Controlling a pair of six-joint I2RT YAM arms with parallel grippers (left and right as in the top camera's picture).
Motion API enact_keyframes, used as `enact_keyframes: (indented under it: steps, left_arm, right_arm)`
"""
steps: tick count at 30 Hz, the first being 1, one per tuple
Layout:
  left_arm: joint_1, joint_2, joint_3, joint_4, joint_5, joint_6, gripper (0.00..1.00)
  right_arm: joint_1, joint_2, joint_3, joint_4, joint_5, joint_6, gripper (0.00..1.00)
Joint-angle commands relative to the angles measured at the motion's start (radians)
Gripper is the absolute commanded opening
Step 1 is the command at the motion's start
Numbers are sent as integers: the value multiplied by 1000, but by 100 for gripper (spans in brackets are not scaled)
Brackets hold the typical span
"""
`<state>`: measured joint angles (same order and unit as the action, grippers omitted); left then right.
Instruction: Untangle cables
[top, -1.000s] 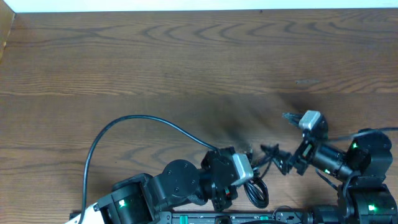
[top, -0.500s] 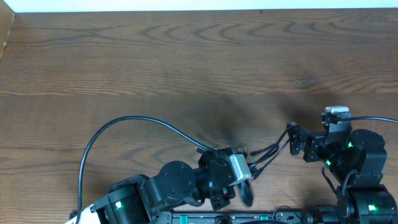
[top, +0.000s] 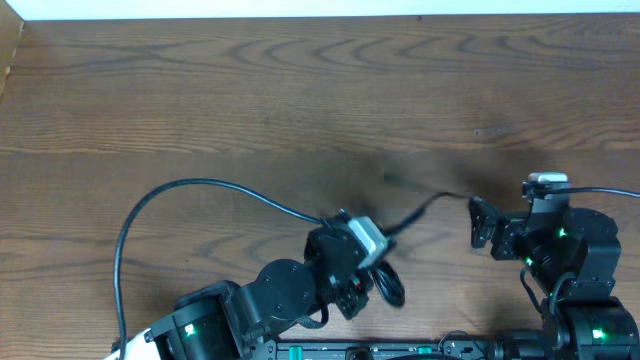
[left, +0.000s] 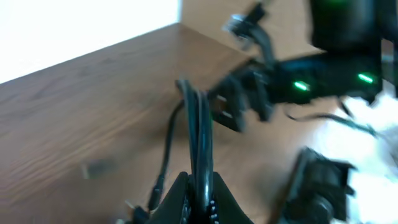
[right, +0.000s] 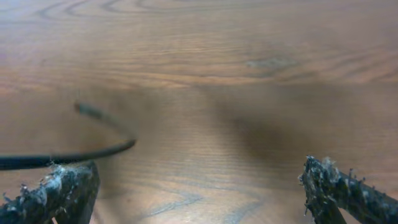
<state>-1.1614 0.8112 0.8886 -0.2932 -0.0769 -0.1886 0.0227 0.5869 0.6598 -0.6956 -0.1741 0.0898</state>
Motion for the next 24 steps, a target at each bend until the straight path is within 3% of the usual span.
enact_keyframes:
  steps: [1, 9, 24]
  left_arm:
    - [0, -16, -1, 3, -161, -97, 7]
    - [0, -16, -1, 5, -232, -146, 7]
    - [0, -15, -1, 77, -231, -147, 7]
  right_arm:
    - [-2, -3, 19, -3, -161, -175, 99]
    - [-2, -3, 19, -5, -488, -391, 99]
    - [-2, -3, 19, -4, -831, -589, 99]
